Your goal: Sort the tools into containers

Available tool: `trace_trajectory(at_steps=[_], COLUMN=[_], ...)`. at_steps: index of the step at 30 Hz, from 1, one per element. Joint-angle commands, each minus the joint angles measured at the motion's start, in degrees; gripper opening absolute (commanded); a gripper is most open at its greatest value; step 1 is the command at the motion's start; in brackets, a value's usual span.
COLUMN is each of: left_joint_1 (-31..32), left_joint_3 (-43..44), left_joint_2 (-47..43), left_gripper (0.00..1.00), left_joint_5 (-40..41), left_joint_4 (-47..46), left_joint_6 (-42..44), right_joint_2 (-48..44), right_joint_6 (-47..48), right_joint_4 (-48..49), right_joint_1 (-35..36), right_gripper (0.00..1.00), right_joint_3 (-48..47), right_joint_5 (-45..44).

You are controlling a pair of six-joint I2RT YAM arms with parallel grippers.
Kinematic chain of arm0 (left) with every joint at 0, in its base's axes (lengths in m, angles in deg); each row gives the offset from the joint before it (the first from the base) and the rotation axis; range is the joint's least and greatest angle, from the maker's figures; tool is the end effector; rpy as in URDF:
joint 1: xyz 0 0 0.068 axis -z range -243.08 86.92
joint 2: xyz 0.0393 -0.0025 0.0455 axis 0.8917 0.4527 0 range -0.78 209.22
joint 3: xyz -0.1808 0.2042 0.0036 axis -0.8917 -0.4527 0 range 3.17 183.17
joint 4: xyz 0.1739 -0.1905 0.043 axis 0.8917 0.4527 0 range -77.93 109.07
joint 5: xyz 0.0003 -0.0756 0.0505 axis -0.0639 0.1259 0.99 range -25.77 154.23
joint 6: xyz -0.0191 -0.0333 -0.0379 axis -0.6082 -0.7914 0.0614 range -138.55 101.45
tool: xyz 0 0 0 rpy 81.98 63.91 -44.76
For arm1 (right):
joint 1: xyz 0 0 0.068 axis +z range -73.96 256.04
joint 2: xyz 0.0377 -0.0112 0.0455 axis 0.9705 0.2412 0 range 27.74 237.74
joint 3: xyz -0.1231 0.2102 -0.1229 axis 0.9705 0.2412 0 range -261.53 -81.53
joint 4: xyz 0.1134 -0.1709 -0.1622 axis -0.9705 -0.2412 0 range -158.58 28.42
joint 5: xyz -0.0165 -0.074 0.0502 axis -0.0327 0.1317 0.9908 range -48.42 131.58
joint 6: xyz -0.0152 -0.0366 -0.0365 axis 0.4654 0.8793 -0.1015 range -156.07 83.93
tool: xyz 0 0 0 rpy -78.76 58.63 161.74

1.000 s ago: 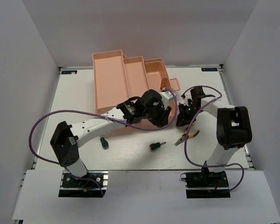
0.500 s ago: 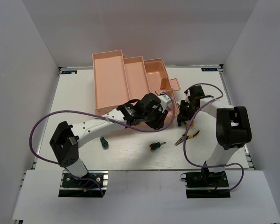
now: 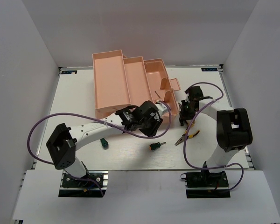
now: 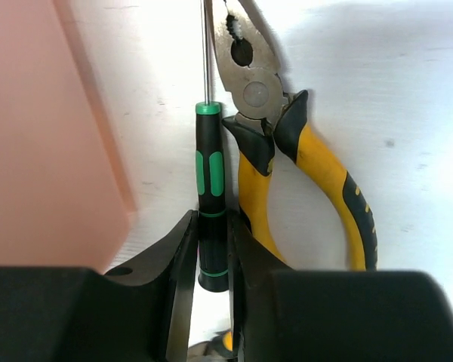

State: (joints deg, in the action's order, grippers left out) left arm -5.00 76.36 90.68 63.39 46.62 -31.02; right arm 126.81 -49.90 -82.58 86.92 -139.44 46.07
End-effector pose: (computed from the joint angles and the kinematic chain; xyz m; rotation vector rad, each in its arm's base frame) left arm 0.1817 -0.2927 0.2702 1.0030 2.3688 -0.5152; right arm 0.3302 0.0664 0.1614 0.0428 2.6727 0.2441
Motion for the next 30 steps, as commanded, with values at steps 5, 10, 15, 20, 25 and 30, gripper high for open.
trace_trajectory(at_steps=[5,10,15,20,25,30], left_joint_1=[1.1,1.6,2.1,3.2,3.8,4.3], left_joint_3=[-2.5,-3.7,-4.2,-4.2,-4.2,-4.7], left_joint_2=[-5.0,-5.5,-5.5,-4.4,-3.8,-2.5], left_gripper=[0.48,0.48,0.48,0.48,0.51,0.56], left_joint_5=[1.1,1.6,2.2,2.2,1.5,-0.4], left_joint_4=[1.0,1.0,0.4,-0.1,-0.1,-0.1], left_joint_6=[0.6,0.6,0.6,0.6,2.5,6.0], right_joint_2=[-0.3,2.4,2.6,-1.2,-7.4,-11.3], right_joint_6=[6.9,7.9,8.4,8.0,8.6,12.8], right_joint_4=[-4.8,-5.6,-6.2,-7.7,-13.7,-18.1], right_joint_1=[-0.6,-0.7,-0.9,-2.3,-3.7,-5.6], right_gripper=[0.29,0.34,0.22,0.03,0.0,0.0], right_joint_3=[2.4,2.8,2.6,0.8,-6.9,-14.1], right_joint_5=[-12.0,-11.0,-8.8,3.7,15.3,15.0])
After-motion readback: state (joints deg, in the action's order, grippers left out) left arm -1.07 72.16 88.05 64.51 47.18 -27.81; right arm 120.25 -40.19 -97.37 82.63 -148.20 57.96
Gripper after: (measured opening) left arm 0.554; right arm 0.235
